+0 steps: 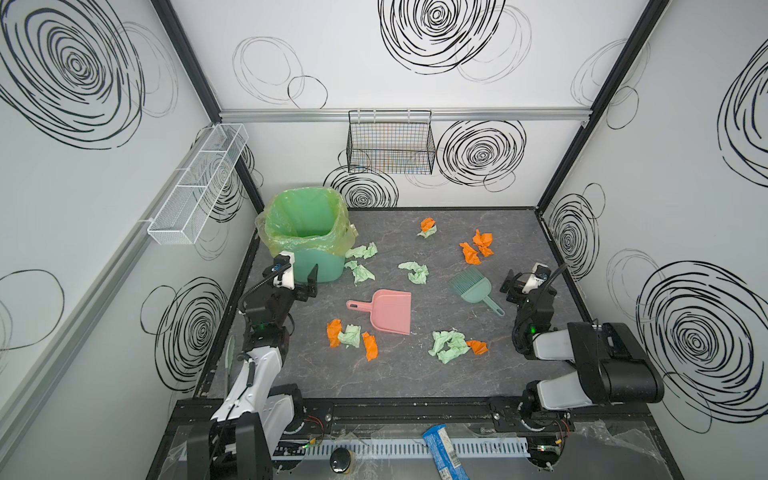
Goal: Sweep away the paper scraps from the table
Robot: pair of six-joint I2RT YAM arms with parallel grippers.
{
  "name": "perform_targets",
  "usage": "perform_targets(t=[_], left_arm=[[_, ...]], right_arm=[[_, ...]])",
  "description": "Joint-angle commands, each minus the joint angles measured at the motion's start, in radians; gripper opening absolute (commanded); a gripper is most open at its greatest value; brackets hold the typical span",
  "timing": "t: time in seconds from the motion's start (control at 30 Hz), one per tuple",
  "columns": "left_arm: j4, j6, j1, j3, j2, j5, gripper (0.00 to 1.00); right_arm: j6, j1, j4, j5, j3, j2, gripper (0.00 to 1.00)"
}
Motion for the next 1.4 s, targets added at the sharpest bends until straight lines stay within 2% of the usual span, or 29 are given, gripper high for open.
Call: perform_targets(t=[0.0,0.07,0.17,0.23,0.3,0.4,0.47,0.57,0.67,0.77,0.9,1.0,1.37], left_arm=[[-0.183,0.06,0.052,-0.019,-0.06,0.162,0.96],[-0.194,0.063,0.075,-0.039,-0.081,0.22,0.96],[-0.207,0.066,0.08,-0.048,-0.085,0.28,0.96],[-0.204,0.062,0.08,-0.046,-0.067,0.308,0.96],[-0.2,0.061,0.082,-0.045,-0.046,0.32,0.96],[-0.185,0.06,0.087,-0.051,-0.021,0.339,0.96],[-0.195,0.061,0.091,-0.046,-0.017,0.353,0.96],[-0.194,0.061,0.094,-0.052,-0.02,0.363,0.96],[-0.196,0.066,0.095,-0.055,-0.028,0.364,0.96],[-0.189,0.066,0.095,-0.057,-0.024,0.368,0.96],[-0.198,0.07,0.095,-0.045,0.001,0.369,0.96],[-0.197,0.072,0.095,-0.04,0.017,0.372,0.96],[-0.191,0.068,0.094,-0.031,0.044,0.375,0.96]], right_arm=[[-0.018,0.012,-0.078,0.052,0.033,-0.102,1.0],[0.093,0.0,-0.344,0.054,0.116,-0.233,1.0],[0.209,-0.052,-0.719,-0.12,0.275,-0.356,1.0],[0.204,-0.065,-0.923,-0.204,0.369,-0.413,1.0],[0.146,-0.062,-1.033,-0.321,0.412,-0.444,1.0],[0.146,-0.023,-1.249,-0.385,0.492,-0.406,0.97],[0.109,0.03,-1.394,-0.365,0.546,-0.35,0.96],[0.102,0.102,-1.56,-0.269,0.6,-0.281,0.96],[0.133,0.163,-1.612,-0.213,0.627,-0.243,0.95],[0.096,0.176,-1.558,-0.272,0.597,-0.186,0.94],[0.128,0.206,-1.659,-0.277,0.671,-0.005,0.91],[0.131,0.252,-1.652,-0.292,0.664,0.074,0.89],[0.11,0.243,-1.639,-0.251,0.661,0.041,0.9]])
